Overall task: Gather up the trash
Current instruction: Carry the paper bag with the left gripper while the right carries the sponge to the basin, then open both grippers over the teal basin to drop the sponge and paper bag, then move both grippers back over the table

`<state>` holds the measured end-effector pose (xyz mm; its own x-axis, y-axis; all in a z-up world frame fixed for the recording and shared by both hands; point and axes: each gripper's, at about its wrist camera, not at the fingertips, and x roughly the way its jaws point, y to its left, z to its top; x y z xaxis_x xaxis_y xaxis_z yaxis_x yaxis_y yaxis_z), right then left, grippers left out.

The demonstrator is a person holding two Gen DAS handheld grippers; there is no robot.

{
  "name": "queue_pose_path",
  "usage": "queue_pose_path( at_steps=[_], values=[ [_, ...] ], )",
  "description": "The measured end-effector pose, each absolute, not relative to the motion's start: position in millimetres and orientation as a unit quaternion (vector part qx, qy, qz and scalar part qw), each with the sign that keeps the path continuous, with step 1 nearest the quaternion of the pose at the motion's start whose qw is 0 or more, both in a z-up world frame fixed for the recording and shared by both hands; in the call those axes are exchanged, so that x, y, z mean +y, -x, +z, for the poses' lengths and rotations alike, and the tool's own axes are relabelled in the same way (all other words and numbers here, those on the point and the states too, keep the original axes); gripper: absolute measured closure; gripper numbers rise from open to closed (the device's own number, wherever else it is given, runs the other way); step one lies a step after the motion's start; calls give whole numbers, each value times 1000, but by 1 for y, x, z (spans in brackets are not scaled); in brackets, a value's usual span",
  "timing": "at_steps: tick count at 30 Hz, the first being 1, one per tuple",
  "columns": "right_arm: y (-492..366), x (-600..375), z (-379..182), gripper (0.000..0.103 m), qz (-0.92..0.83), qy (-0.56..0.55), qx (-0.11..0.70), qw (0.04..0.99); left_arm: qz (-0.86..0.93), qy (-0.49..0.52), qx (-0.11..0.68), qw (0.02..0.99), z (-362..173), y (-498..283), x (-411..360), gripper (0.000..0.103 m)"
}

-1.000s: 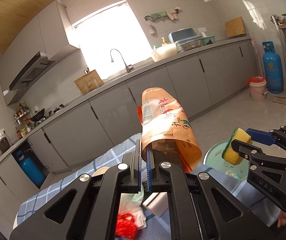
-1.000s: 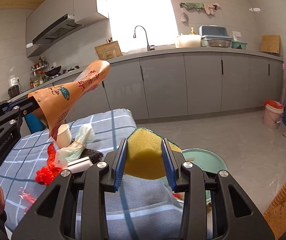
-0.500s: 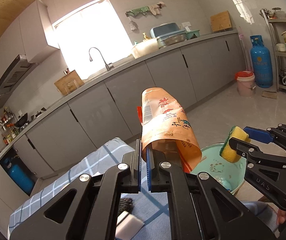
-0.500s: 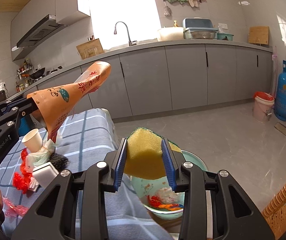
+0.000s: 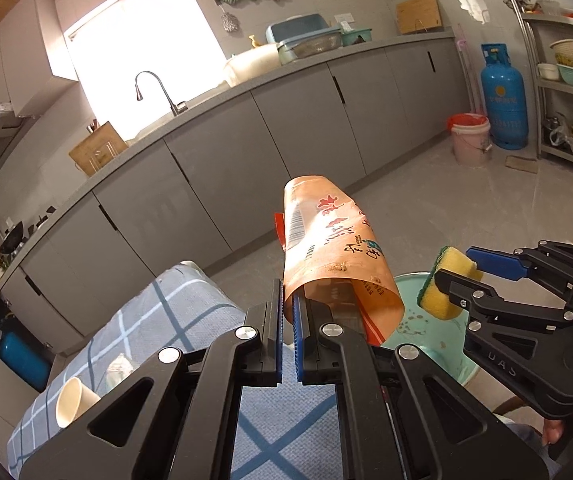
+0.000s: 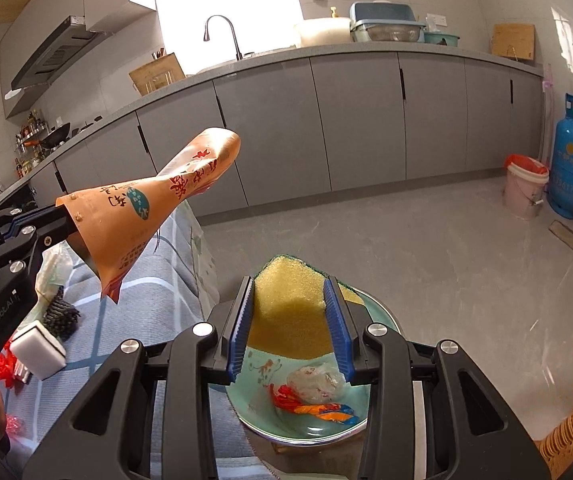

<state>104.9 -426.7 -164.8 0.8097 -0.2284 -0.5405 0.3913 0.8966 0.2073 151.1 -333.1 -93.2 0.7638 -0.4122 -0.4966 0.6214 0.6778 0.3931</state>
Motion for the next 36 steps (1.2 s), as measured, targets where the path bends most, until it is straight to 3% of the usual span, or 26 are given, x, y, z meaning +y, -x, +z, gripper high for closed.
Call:
queue_pose_path(
  at_steps=[8, 10, 12, 13, 19, 26, 36],
  values=[
    [-116, -446, -195, 62, -176, -171, 283, 927, -304, -287, 213, 883, -111, -164, -352, 94],
    [-115, -450, -201, 50, -180, -176, 284, 925, -297, -288, 210, 886, -114, -166, -354, 78],
    [-112, -454, -205, 43, -185, -183, 285, 923, -294, -283, 206, 890, -111, -167, -352, 49],
    [-111, -455, -205, 37, -187, -186, 283, 922, -292, -280, 203, 891, -109, -166, -349, 46],
    [-96, -457, -204, 35, -205, -207, 279, 915, -286, -278, 197, 895, -103, -162, -339, 45],
    [-72, -448, -189, 34, -223, -239, 262, 908, -268, -269, 179, 908, -87, -146, -308, 33],
    [-66, -397, -159, 31, -191, -241, 244, 920, -238, -251, 168, 923, -60, -114, -249, 26]
  ],
)
